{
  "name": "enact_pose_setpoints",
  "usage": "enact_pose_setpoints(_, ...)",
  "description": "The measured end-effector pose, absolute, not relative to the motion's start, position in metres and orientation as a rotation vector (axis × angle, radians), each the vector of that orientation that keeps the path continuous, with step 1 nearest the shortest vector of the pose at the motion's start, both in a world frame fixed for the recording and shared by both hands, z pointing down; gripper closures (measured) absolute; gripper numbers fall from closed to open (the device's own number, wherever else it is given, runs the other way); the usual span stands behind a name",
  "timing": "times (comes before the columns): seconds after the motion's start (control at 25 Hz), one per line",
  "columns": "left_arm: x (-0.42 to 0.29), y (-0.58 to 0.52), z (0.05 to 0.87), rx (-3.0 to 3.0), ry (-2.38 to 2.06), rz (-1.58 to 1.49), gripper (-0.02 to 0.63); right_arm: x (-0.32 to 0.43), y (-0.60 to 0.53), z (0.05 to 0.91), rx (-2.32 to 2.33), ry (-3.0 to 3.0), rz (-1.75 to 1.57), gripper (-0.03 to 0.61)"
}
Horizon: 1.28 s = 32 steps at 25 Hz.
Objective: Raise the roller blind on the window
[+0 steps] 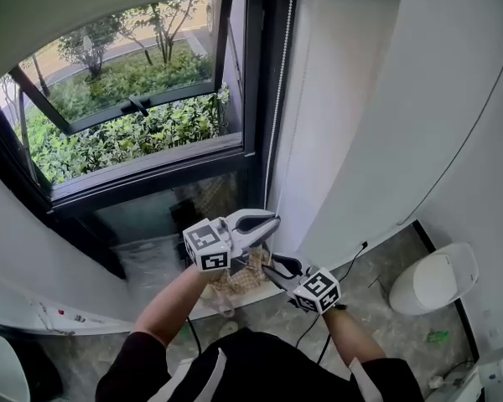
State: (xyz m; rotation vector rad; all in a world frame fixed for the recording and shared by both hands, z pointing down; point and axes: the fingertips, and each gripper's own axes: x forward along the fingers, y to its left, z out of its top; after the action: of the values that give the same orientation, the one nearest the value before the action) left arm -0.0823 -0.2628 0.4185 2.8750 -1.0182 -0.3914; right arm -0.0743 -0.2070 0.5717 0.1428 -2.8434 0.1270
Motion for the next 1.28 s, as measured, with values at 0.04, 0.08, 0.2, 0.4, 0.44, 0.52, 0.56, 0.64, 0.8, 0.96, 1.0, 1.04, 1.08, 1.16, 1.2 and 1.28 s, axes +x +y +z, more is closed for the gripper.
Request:
enact_pose_setpoints(0.04,-0.084,-0.263,0.417,2.885,-1.026,-0.38,0.606,-0.072,-0.208,0.556,0.136,-2.876,0.109,0.392)
enact_pose_setpoints(0.08,-0.084,-0.263,0.415,2.893,-1.033,-0.361,0.606,-0.069,-0.211,0.536,0.142,-2.92,0.071,0.376)
enact_pose_setpoints(0.2,-0.086,-0.261,0.411,2.877,-1.04,-0.368,0.606,-0.068,-0.225,0.452,0.2,-3.084,-0.125,0.387)
enact_pose_setpoints(0.4,-0.082,-0.256,0.414,2.853,-1.011,-0.449,0.606,-0.081,-0.236,0.32,0.262,-3.342,-0.236,0.412)
enact_pose_setpoints(0.44,-0.081,-0.255,0.414,2.854,-1.013,-0.446,0.606,-0.085,-0.24,0.302,0.276,-3.372,-0.233,0.414)
enact_pose_setpoints(0.52,-0.079,-0.253,0.412,2.852,-1.011,-0.445,0.606,-0.095,-0.247,0.277,0.294,-3.403,-0.241,0.419)
enact_pose_setpoints(0.56,-0.079,-0.251,0.412,2.85,-1.006,-0.447,0.606,-0.099,-0.249,0.267,0.299,-3.408,-0.256,0.426)
enact_pose_setpoints(0.64,-0.076,-0.245,0.413,2.853,-0.989,-0.444,0.606,-0.104,-0.248,0.252,0.303,-3.422,-0.288,0.448)
enact_pose_setpoints(0.8,-0.07,-0.236,0.413,2.879,-0.972,-0.417,0.606,-0.106,-0.246,0.238,0.326,-3.449,-0.332,0.562)
enact_pose_setpoints(0.96,-0.076,-0.237,0.416,2.852,-0.987,-0.443,0.607,-0.099,-0.249,0.239,0.399,-3.48,-0.338,0.571)
enact_pose_setpoints(1.0,-0.076,-0.237,0.417,2.852,-0.99,-0.439,0.607,-0.096,-0.25,0.24,0.407,-3.49,-0.322,0.569)
enact_pose_setpoints(1.04,-0.075,-0.238,0.42,2.858,-0.991,-0.423,0.607,-0.094,-0.251,0.242,0.411,-3.495,-0.306,0.568)
enact_pose_setpoints(1.08,-0.073,-0.24,0.425,2.868,-0.991,-0.396,0.607,-0.093,-0.252,0.246,0.412,-3.494,-0.292,0.569)
enact_pose_setpoints(1.16,-0.068,-0.244,0.446,2.875,-0.995,-0.308,0.607,-0.094,-0.253,0.264,0.406,-3.467,-0.27,0.569)
enact_pose_setpoints(1.2,-0.066,-0.247,0.46,2.858,-0.996,-0.261,0.607,-0.095,-0.254,0.277,0.402,-3.445,-0.258,0.569)
enact_pose_setpoints(1.28,-0.064,-0.25,0.495,2.776,-0.98,-0.194,0.607,-0.095,-0.255,0.313,0.401,-3.394,-0.218,0.569)
